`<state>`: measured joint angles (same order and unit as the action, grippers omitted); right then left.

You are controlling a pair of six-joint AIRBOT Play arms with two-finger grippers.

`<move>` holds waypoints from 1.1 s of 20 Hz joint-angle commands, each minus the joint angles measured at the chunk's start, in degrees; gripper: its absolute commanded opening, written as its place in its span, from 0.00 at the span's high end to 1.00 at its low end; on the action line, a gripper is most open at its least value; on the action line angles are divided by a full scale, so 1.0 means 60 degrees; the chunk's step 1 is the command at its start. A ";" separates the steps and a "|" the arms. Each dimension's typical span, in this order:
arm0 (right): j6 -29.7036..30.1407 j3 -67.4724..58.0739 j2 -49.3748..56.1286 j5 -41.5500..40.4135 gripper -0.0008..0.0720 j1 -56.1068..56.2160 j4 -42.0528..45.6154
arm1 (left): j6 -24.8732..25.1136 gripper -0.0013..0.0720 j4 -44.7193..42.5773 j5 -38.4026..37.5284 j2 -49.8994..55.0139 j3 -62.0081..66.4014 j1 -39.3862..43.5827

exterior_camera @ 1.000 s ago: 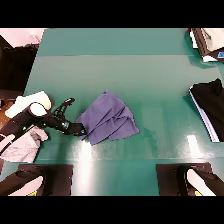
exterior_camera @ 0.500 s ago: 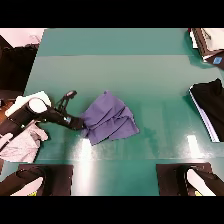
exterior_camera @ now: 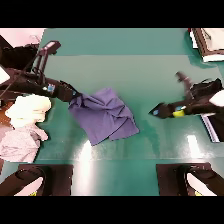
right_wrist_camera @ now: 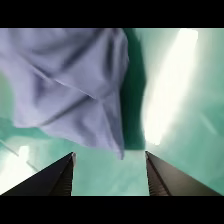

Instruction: Fold the shirts.

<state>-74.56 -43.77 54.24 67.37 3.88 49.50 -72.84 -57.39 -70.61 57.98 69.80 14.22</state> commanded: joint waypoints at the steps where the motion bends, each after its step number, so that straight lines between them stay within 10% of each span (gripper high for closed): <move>1: 0.0321 0.1377 0.0907 -0.2047 0.29 0.1574 -0.0080 | -0.0219 0.95 -0.0335 -0.0095 -0.0033 0.0477 0.0007; 7: 0.0521 0.0433 0.3056 -0.2419 0.35 0.2860 -0.0047 | -0.0401 0.95 -0.0455 -0.0211 -0.0029 0.0477 0.0004; 11: 0.0517 -0.0237 0.3603 -0.2408 0.97 0.2976 0.0022 | -0.0583 0.95 -0.0466 -0.0321 -0.0033 0.0477 0.0004; 22: -0.0925 -0.6298 -0.0517 -0.1942 0.97 -0.2025 0.1749 | -0.0871 0.95 -0.1344 -0.0310 -0.0153 0.6124 -0.0925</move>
<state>-79.09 -71.18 56.05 55.48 -0.99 58.92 -77.93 -65.10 -72.66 57.14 97.45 9.45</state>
